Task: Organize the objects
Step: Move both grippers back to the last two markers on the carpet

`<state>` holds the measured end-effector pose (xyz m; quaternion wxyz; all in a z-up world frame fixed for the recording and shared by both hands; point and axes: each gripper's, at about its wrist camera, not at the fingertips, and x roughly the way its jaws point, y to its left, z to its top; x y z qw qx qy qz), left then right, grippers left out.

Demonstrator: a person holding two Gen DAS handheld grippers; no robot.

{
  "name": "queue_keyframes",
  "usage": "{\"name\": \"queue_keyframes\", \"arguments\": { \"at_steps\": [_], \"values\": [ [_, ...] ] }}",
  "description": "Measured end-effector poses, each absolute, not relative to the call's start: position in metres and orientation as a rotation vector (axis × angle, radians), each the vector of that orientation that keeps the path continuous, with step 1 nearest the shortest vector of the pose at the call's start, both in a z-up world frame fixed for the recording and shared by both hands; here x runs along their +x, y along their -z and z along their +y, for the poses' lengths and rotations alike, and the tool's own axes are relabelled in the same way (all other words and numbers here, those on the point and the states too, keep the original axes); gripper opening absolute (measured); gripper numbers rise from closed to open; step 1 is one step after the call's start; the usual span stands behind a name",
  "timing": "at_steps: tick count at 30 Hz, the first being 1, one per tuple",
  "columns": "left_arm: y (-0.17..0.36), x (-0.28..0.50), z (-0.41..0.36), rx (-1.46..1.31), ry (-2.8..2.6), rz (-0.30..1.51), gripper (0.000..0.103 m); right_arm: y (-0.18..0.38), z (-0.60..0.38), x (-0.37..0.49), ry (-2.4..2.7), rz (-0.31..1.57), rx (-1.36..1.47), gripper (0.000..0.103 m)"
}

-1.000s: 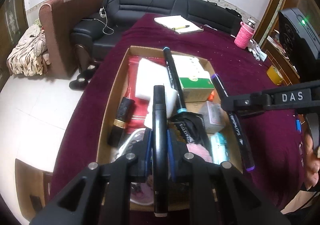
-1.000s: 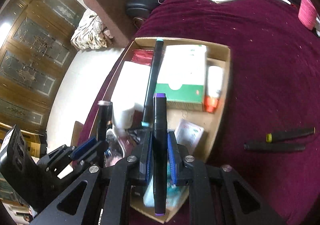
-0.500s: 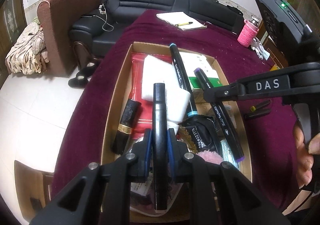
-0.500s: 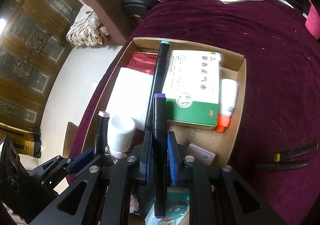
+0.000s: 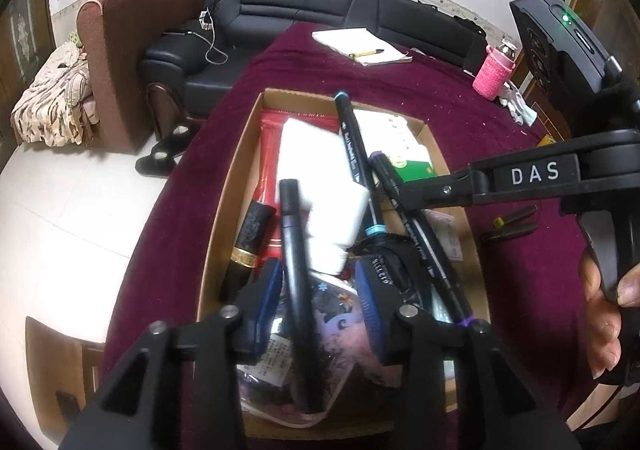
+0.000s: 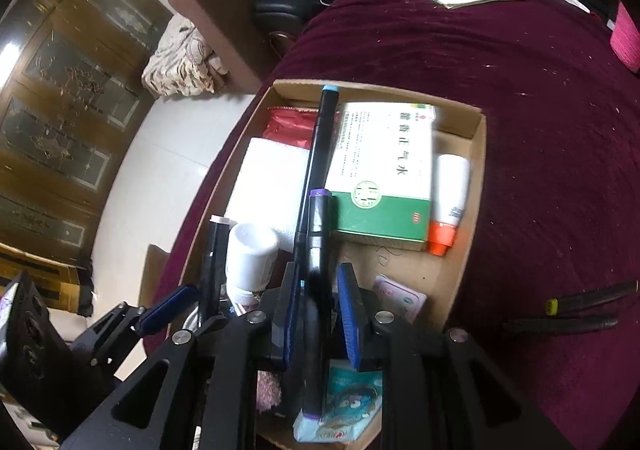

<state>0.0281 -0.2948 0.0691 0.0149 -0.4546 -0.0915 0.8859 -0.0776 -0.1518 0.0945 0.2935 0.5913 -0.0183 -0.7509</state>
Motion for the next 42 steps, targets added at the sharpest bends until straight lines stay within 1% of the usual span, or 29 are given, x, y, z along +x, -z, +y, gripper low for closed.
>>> {"name": "queue_keyframes", "arguments": {
  "at_steps": [3, 5, 13, 21, 24, 29, 34, 36, 39, 42],
  "values": [
    [-0.075, 0.029, -0.290, -1.398, -2.766, -0.281, 0.038, -0.101, -0.137, -0.076, 2.005, -0.090, 1.558, 0.025],
    [-0.079, 0.031, -0.287, -1.380, -2.776, -0.276, 0.038, -0.103, -0.121, -0.077, 2.017, -0.112, 1.558, 0.031],
    [-0.096, 0.037, -0.259, -1.319, -2.788, -0.247, 0.041, -0.082, -0.008, -0.102, 2.159, -0.249, 1.636, 0.031],
    [-0.097, 0.040, -0.202, -1.326, -2.720, -0.186, 0.042, -0.049, 0.074, -0.132, 2.243, -0.300, 1.721, 0.031],
    [-0.096, 0.043, -0.181, -1.334, -2.691, -0.164, 0.043, -0.041, 0.086, -0.137, 2.228, -0.343, 1.692, 0.031],
    [-0.092, 0.045, -0.153, -1.354, -2.656, -0.147, 0.043, -0.040, 0.090, -0.136, 2.211, -0.285, 1.695, 0.031],
    [-0.086, 0.044, -0.138, -1.374, -2.641, -0.154, 0.043, -0.031, 0.101, -0.138, 2.181, -0.298, 1.702, 0.031],
    [-0.083, 0.042, -0.132, -1.388, -2.632, -0.160, 0.044, -0.025, 0.100, -0.136, 2.136, -0.321, 1.713, 0.034],
    [-0.078, 0.040, -0.125, -1.399, -2.622, -0.173, 0.044, -0.025, 0.092, -0.117, 2.073, -0.278, 1.730, 0.034],
    [-0.074, 0.039, -0.120, -1.413, -2.611, -0.182, 0.044, -0.022, 0.070, -0.088, 1.824, -0.324, 1.775, 0.035]
  ]
}}
